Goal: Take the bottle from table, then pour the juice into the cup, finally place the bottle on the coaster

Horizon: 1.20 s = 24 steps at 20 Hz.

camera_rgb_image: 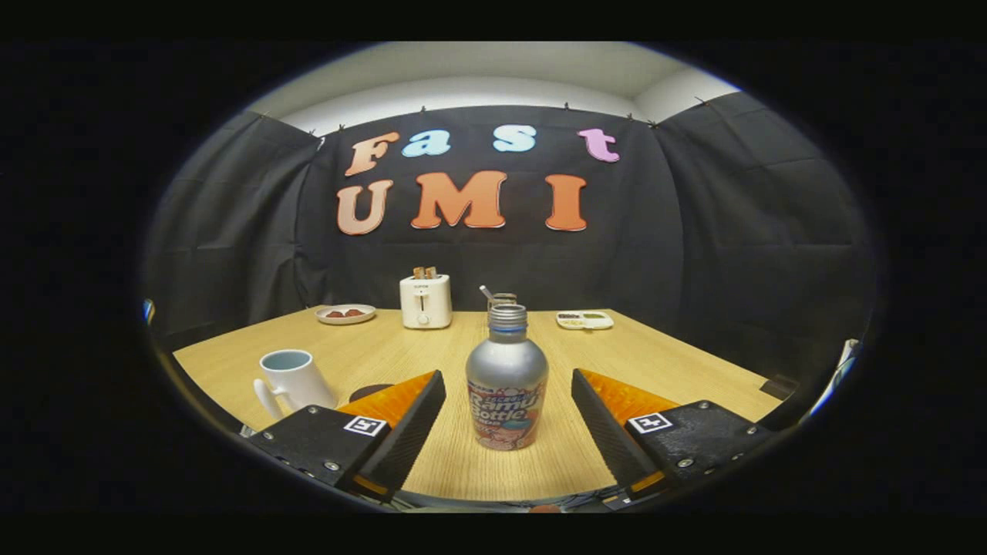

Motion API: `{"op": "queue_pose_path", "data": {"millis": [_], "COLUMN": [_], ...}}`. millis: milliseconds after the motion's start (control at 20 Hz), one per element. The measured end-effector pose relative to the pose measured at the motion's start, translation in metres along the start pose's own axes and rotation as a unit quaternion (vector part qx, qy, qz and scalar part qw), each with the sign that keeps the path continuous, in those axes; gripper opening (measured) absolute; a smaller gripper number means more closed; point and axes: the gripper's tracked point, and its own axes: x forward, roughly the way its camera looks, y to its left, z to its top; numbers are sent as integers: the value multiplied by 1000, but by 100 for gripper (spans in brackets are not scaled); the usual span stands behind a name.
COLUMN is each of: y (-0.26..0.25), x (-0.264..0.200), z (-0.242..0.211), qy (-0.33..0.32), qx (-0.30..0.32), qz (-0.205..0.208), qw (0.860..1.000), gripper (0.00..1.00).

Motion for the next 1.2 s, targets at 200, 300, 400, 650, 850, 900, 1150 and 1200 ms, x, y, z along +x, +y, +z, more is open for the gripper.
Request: {"op": "queue_pose_path", "data": {"millis": [200, 300, 400, 650, 850, 900, 1150, 1200], "y": [1, 4, 4, 9, 2, 1, 3, 5], "x": [15, 21, 27, 34, 38, 37, 34, 33], "z": [-15, -21, -28, -38, -37, -37, -35, -32], "qy": [12, 19, 26, 41, 40, 40, 46, 44], "qx": [-11, -8, -7, -7, -19, -16, -19, -24], "qz": [1, 5, 6, 14, 2, 3, 2, 1], "qw": [1000, 1000, 1000, 999, 999, 999, 999, 999], "gripper": [98, 98, 98, 98, 92, 87, 78, 78]}}
